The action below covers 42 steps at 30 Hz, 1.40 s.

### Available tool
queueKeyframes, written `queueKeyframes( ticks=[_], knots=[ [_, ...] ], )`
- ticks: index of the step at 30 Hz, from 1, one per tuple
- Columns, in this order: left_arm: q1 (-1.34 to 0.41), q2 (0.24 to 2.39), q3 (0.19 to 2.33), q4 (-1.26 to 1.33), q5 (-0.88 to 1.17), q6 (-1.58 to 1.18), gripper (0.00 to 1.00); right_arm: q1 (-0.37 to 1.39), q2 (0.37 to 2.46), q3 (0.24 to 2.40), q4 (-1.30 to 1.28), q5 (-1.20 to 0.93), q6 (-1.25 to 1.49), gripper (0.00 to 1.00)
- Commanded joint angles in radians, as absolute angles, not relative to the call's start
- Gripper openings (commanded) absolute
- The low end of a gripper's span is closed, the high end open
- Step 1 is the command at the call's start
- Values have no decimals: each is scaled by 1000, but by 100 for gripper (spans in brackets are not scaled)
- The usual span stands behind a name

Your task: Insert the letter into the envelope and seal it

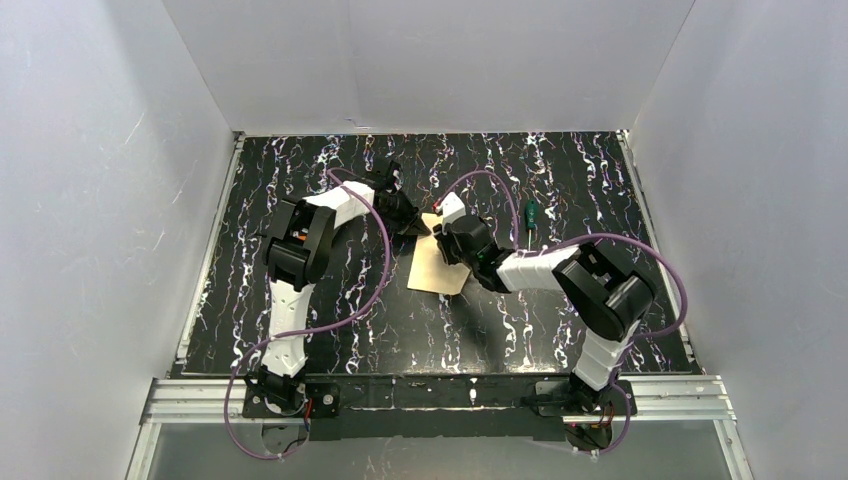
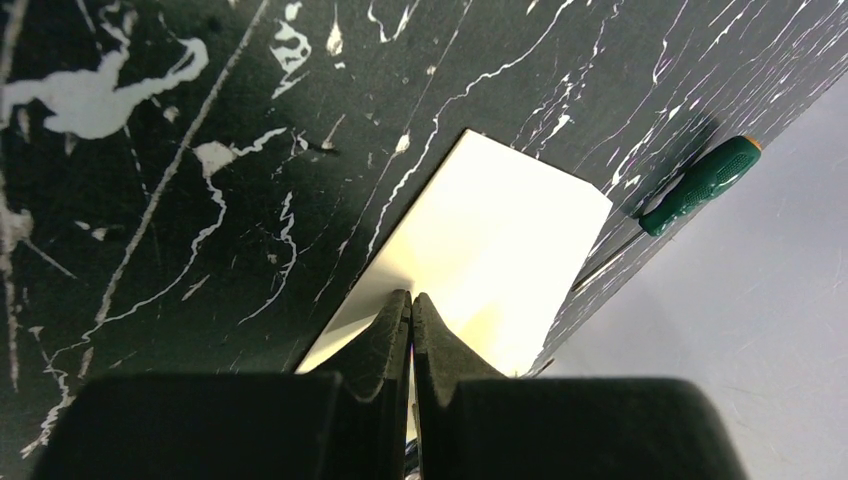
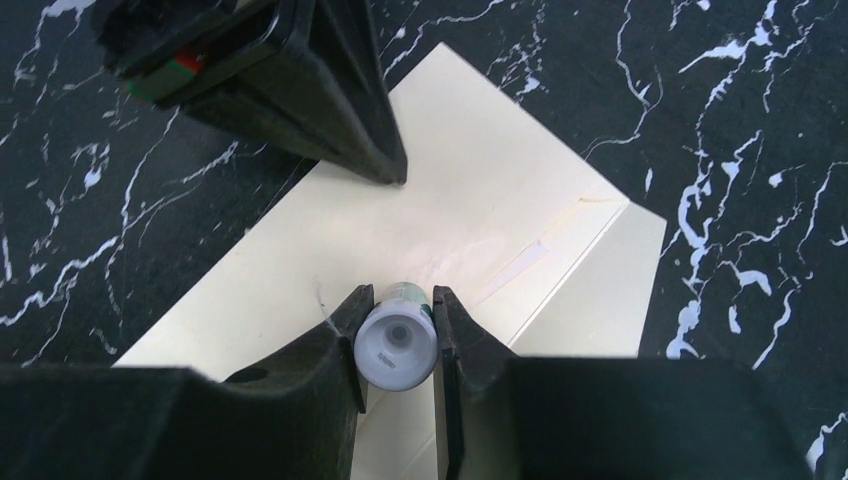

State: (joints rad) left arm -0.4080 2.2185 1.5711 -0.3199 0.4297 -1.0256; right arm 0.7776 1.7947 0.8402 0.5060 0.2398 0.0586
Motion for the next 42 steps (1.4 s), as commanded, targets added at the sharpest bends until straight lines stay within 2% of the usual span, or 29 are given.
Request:
queueKeyframes(
  ticks=[1, 14, 23, 29, 42],
  knots=[
    [-402, 2273, 1552, -412, 308, -1028, 0, 823, 1739, 756, 397, 175, 38, 1],
    [-403, 2270, 1536, -418, 271, -1055, 0, 854, 1666, 704, 387, 78, 3, 1],
    [-404, 2276, 1550, -420, 301, -1024, 0, 852, 1791, 786, 387, 360, 15, 1],
    [-403, 2282, 1563, -427, 311, -1015, 0, 845, 1842, 850, 362, 461, 25, 1],
    [-402, 2287, 1569, -432, 299, -1033, 0, 934, 1718, 793, 294, 237, 48, 1]
  ],
)
